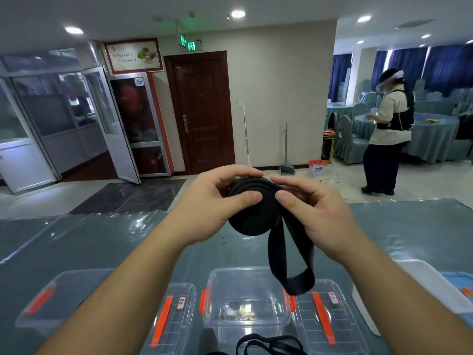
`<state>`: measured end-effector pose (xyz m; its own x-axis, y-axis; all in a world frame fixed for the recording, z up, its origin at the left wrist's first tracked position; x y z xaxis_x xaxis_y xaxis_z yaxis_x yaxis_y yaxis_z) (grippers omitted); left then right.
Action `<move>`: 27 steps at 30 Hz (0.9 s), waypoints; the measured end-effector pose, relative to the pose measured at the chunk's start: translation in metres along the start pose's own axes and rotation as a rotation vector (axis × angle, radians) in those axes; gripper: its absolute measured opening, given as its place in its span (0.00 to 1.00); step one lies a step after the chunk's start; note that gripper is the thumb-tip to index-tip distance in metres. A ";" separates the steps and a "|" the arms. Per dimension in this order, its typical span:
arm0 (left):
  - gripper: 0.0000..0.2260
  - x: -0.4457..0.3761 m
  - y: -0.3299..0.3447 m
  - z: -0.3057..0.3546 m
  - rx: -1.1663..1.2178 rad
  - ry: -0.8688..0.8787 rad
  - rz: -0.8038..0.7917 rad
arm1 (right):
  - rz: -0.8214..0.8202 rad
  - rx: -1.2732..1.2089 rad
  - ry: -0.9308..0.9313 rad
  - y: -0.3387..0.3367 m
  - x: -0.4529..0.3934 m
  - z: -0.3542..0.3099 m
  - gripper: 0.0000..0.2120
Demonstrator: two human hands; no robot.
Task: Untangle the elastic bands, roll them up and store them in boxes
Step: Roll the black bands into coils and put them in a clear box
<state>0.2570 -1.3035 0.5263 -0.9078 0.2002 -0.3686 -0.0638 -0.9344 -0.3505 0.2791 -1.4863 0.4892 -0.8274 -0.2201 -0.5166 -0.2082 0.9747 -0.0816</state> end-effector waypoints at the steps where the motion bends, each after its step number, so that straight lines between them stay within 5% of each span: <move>1: 0.14 0.000 -0.005 0.002 -0.012 0.012 0.035 | -0.007 -0.003 0.037 0.001 0.001 0.004 0.12; 6: 0.13 -0.004 -0.039 0.007 0.042 0.043 0.255 | -0.028 0.158 0.253 -0.003 0.016 0.043 0.19; 13: 0.13 -0.007 -0.068 0.008 0.086 0.033 0.427 | -0.159 0.023 0.293 0.003 0.028 0.062 0.10; 22: 0.13 0.000 -0.064 0.001 0.090 -0.023 0.373 | 0.361 0.143 0.303 -0.035 0.026 0.071 0.03; 27: 0.13 0.002 -0.061 0.002 0.074 -0.030 0.362 | 0.363 0.221 0.303 -0.036 0.028 0.070 0.05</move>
<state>0.2581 -1.2470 0.5485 -0.8886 -0.1549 -0.4319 0.2347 -0.9622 -0.1379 0.3001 -1.5251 0.4186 -0.9466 0.1637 -0.2776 0.2079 0.9684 -0.1377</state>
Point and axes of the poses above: each hand's wrist, its own x-axis away from the middle knuckle, its own y-axis out of the palm, z = x × y, the point moved 8 cm from there along -x, towards the middle knuckle, and after that the axes turned 3 degrees about -y, right-handed, at the moved point
